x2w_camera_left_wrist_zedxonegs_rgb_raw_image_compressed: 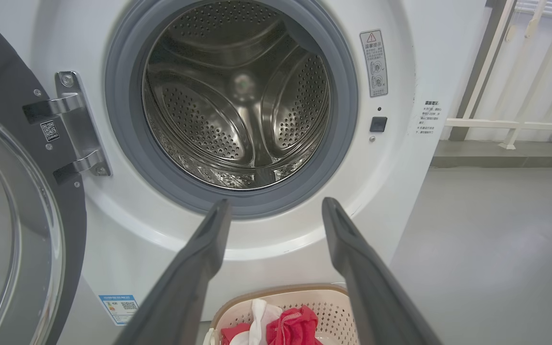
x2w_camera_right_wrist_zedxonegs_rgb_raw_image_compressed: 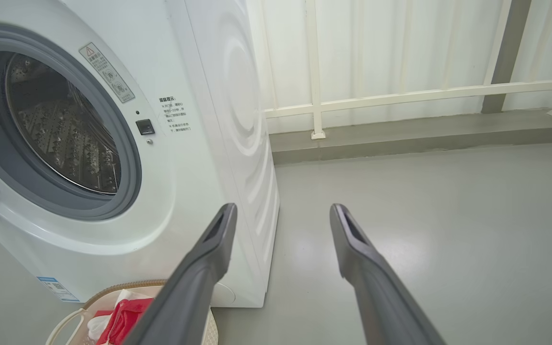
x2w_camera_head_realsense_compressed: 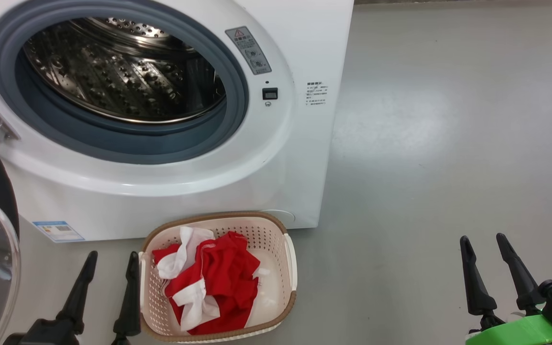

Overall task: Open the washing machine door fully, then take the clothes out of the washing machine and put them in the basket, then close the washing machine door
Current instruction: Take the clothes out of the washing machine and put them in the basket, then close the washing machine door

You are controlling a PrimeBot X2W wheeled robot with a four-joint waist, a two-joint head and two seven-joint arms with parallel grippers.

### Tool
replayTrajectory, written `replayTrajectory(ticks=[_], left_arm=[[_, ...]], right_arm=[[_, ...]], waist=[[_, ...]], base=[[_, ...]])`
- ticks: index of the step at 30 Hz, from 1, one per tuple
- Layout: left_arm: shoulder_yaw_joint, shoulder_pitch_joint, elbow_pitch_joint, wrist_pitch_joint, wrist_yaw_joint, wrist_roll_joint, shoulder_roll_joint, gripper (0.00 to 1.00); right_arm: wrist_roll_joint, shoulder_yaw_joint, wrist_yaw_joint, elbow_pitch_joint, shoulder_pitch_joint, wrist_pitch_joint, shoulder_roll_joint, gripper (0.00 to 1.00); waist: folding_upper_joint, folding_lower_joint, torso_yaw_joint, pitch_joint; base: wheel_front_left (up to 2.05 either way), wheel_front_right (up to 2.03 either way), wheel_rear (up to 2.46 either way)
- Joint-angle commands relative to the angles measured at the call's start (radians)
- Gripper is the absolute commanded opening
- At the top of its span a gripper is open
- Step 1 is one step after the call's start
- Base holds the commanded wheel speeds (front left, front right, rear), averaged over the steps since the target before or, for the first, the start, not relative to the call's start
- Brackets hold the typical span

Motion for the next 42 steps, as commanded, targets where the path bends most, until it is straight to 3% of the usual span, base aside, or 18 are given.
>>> replayTrajectory(ticks=[1,15,32,42], left_arm=[[0.04,-0.014,-0.03,-0.005,-0.006,0.004,0.007,1.0],[0.046,-0.018,-0.027,-0.005,-0.006,0.026,0.004,1.0],[0.037,-0.02,-0.036,-0.005,-0.006,0.032,0.002,1.0],[0.032,-0.021,-0.036,-0.005,-0.006,0.031,0.002,1.0]], right_arm=[[0.009,0.023,0.007,-0.028,-0.012,-0.006,-0.018,1.0],[0.007,0.026,0.007,-0.026,-0.018,-0.006,-0.019,1.0],[0.008,0.029,0.007,-0.027,-0.016,-0.006,-0.019,1.0],[0.006,0.03,0.007,-0.027,-0.017,-0.006,-0.02,1.0]], waist=[[0.0,0.0,0.0,0.002],[0.0,0.0,-0.005,0.007],[0.0,0.0,0.002,0.011],[0.0,0.0,0.006,0.013]], base=[[0.0,0.0,0.0],[-0.13,0.13,0.0],[-1.29,1.27,0.02],[-0.36,0.36,0.0]])
